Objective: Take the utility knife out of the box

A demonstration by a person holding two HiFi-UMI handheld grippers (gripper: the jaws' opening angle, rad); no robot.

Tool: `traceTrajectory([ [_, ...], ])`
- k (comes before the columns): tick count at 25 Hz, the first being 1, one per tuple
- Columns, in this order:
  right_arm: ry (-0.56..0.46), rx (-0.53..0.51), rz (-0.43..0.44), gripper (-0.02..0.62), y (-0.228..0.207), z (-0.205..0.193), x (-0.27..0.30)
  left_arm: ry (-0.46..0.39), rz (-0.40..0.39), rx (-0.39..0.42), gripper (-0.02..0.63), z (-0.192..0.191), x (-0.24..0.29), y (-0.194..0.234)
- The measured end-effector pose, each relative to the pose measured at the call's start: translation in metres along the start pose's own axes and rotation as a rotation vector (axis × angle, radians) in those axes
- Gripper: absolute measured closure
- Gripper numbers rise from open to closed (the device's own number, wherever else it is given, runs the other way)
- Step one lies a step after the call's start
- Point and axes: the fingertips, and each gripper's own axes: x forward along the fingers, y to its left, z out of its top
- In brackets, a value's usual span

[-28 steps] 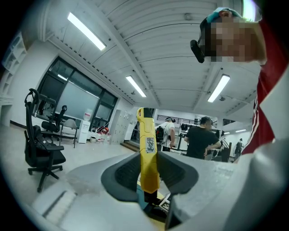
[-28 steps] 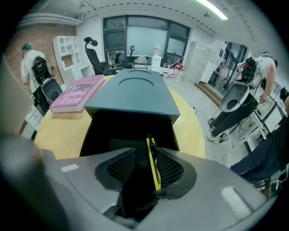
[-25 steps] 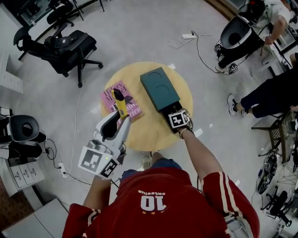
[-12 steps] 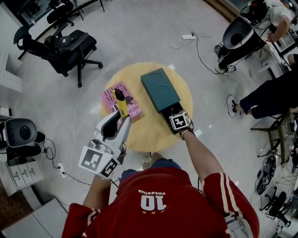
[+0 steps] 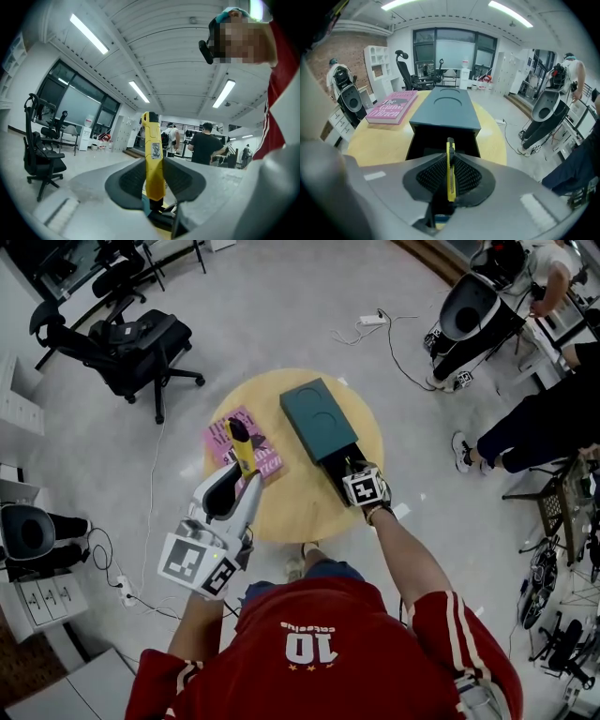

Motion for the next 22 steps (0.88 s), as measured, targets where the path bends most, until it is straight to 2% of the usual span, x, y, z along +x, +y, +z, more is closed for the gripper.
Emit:
traceTrajectory([
  [11, -0.203, 0.044, -0.01, 0.546, 0.009, 0.028, -0.082, -0.004, -0.056, 0.036, 0.479, 0.0, -0.038, -0.04],
  [15, -0.254, 0.005, 0.005, 0.546, 0.022, 0.038, -0.12, 0.001, -0.063, 0.038, 0.479, -0.004, -0.056, -0.051],
  [22, -0.388, 0.017, 0.02, 0.546, 0.029, 0.065, -0.193, 0.005, -0.066, 0.054, 0.479, -0.005, -0.066, -0.059],
])
